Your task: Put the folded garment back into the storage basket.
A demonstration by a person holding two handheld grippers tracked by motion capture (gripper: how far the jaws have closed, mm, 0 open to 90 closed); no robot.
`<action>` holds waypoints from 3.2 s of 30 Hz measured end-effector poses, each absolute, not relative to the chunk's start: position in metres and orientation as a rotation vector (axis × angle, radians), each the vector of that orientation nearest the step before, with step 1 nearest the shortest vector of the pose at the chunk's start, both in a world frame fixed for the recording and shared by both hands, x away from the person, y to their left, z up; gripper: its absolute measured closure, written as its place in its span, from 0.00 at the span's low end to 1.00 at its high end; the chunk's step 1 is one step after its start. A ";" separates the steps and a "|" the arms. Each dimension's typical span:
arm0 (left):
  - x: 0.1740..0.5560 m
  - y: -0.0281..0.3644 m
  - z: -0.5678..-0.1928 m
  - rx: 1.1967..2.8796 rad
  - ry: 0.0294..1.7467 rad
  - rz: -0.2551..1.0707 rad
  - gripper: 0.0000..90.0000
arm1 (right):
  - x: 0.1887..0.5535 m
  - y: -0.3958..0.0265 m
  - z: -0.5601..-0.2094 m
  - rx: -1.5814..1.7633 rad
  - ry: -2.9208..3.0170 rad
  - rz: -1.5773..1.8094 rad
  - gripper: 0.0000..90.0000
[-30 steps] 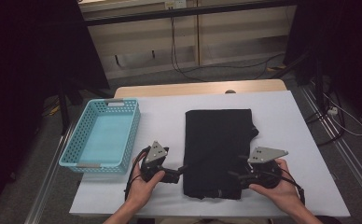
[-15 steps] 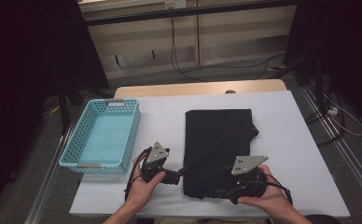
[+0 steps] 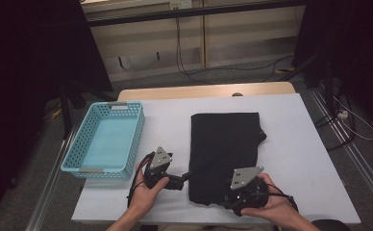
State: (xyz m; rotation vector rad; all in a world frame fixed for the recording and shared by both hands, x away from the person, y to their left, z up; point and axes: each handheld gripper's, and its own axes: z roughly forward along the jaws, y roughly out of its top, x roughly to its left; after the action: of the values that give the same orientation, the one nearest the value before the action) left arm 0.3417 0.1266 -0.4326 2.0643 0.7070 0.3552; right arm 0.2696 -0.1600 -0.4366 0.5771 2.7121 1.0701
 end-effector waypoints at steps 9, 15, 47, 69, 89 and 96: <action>0.343 0.122 -0.436 2.086 0.699 0.343 0.07 | 0.266 -0.153 -0.446 0.487 2.719 0.964 0.28; 0.344 0.121 -0.436 2.081 0.697 0.339 0.06 | 0.266 -0.153 -0.446 0.503 2.701 0.956 0.39; 0.357 0.120 -0.433 2.050 0.768 0.367 0.07 | 0.271 -0.166 -0.435 0.607 2.729 1.046 0.83; 0.359 0.120 -0.433 2.070 0.764 0.340 0.07 | 0.253 -0.165 -0.441 0.515 2.712 0.994 0.34; 0.370 0.112 -0.428 2.044 0.780 0.337 0.07 | 0.268 -0.162 -0.445 0.463 2.660 0.943 0.78; 0.387 0.102 -0.424 2.027 0.787 0.406 0.07 | 0.272 -0.163 -0.442 0.554 2.680 0.973 0.82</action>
State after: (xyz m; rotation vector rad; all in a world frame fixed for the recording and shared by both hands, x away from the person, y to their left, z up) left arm 0.3871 0.1022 -0.4242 2.0269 0.7872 0.4059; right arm 0.2723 -0.1632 -0.4423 0.5541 2.6802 0.9733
